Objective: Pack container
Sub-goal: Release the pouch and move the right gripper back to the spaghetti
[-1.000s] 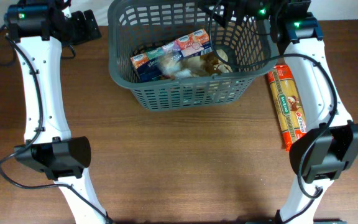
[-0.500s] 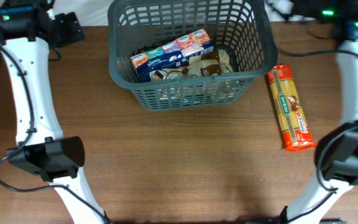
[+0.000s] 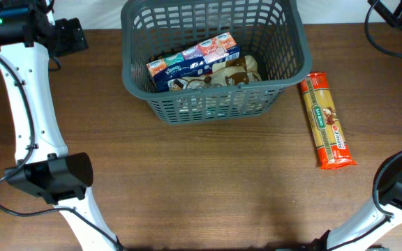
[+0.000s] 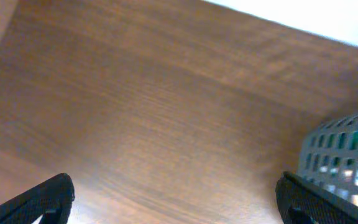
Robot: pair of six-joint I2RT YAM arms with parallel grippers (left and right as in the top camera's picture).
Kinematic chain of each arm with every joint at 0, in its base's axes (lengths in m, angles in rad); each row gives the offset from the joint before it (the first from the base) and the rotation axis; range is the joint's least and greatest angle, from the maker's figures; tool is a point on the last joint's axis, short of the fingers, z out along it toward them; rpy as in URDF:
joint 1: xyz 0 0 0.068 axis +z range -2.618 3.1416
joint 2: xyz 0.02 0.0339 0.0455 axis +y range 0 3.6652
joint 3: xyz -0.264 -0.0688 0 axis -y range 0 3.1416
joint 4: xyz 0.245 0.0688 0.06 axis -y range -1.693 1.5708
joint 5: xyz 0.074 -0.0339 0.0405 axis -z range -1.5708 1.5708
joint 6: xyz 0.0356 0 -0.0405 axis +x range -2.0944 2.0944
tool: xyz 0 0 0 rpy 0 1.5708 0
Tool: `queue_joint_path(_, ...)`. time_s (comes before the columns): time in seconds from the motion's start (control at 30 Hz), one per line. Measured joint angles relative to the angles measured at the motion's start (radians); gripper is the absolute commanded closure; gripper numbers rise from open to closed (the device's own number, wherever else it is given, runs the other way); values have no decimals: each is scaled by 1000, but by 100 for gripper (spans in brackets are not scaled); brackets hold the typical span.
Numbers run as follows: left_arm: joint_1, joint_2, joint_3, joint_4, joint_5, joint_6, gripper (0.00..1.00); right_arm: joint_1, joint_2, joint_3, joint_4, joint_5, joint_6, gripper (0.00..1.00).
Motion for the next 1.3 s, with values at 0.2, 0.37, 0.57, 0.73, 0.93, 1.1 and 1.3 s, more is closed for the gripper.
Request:
queue_joint_path(0.2, 29, -63, 0, -14, -29, 37, 1, -45, 0, 1, -26, 47, -13, 1)
queue_joint_path(0.37, 58, -260, 0, -25, -42, 43, 1, -75, 0, 5, -313, 311, -51, 1)
queue_joint_path(0.57, 57, -473, 11, -26, -46, 47, 1, 9, 0, 6, -677, 686, -248, 1)
queue_joint_path(0.73, 57, -556, 13, -41, -47, 66, 1, 135, 0, 6, -966, 962, -458, 1)
queue_joint_path(0.93, 57, -568, 13, -109, -47, 104, 1, 166, 0, 6, -1166, 1315, -607, 1)
queue_joint_path(1.1, 57, -568, 13, -138, -47, 121, 1, 141, 0, 6, -1180, 1558, -686, 1)
queue_joint_path(1.3, 57, -568, 13, -149, -47, 137, 1, 127, 0, -5, -1179, 1551, -829, 1)
